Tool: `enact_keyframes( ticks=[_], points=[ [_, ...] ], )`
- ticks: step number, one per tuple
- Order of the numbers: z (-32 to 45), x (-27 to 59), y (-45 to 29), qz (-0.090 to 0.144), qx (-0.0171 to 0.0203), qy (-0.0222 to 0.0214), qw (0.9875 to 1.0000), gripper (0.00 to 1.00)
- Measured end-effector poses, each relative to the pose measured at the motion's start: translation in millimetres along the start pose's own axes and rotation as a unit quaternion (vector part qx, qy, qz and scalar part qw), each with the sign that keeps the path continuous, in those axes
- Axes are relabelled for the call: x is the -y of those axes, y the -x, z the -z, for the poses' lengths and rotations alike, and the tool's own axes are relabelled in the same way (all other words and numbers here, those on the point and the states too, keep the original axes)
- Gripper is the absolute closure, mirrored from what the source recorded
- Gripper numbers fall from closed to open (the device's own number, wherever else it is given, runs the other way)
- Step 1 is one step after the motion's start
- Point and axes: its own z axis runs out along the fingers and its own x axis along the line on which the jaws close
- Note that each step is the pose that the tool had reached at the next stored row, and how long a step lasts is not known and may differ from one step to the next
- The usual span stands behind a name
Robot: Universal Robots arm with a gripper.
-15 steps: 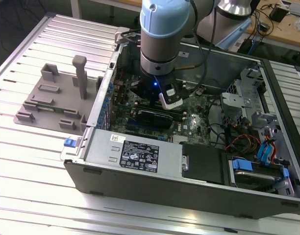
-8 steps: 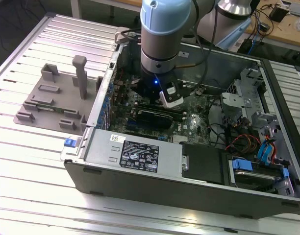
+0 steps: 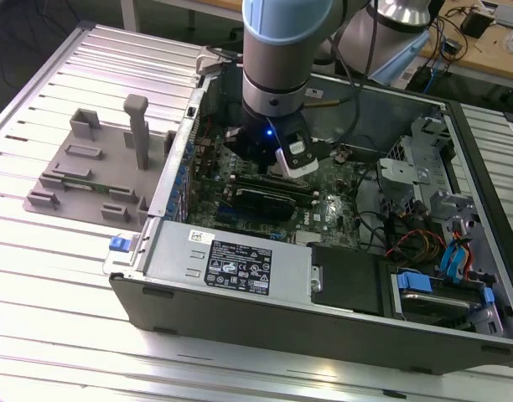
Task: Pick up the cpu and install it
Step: 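Install the second cpu locking lever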
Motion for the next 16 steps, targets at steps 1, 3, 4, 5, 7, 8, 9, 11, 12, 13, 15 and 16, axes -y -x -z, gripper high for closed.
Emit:
enact_keyframes(
  ticks=[1,3,4,5,7,8,9,11,12,13,15,16],
  points=[
    [0.2,2.8,0.3,-0.001,0.0003,0.0009,1.0,0.89],
    [-1.9,3.5,0.1,-0.008,0.002,0.0055,0.9999,0.89],
    [-3.4,3.9,0.0,-0.019,0.0041,0.0057,0.9998,0.89],
    [-4.8,4.2,-0.2,-0.029,0.0062,0.0052,0.9996,0.89],
    [-7.4,4.7,-0.4,-0.044,0.0092,0.0051,0.999,0.89],
    [-8.7,4.8,-0.6,-0.048,0.0101,0.0059,0.9988,0.89],
    [-9.6,4.9,-0.7,-0.051,0.0107,0.0067,0.9986,0.89],
    [-11.7,4.5,-0.9,-0.054,0.0114,0.009,0.9984,0.89],
    [-13.5,3.7,-1.0,-0.056,0.0117,0.0106,0.9983,0.89],
    [-15.1,3.1,-1.1,-0.057,0.0119,0.0119,0.9982,0.89],
    [-18.0,2.2,-1.3,-0.06,0.0125,0.0146,0.998,0.89],
    [-18.0,2.4,-1.3,-0.06,0.0126,0.0147,0.998,0.89]
  ],
)
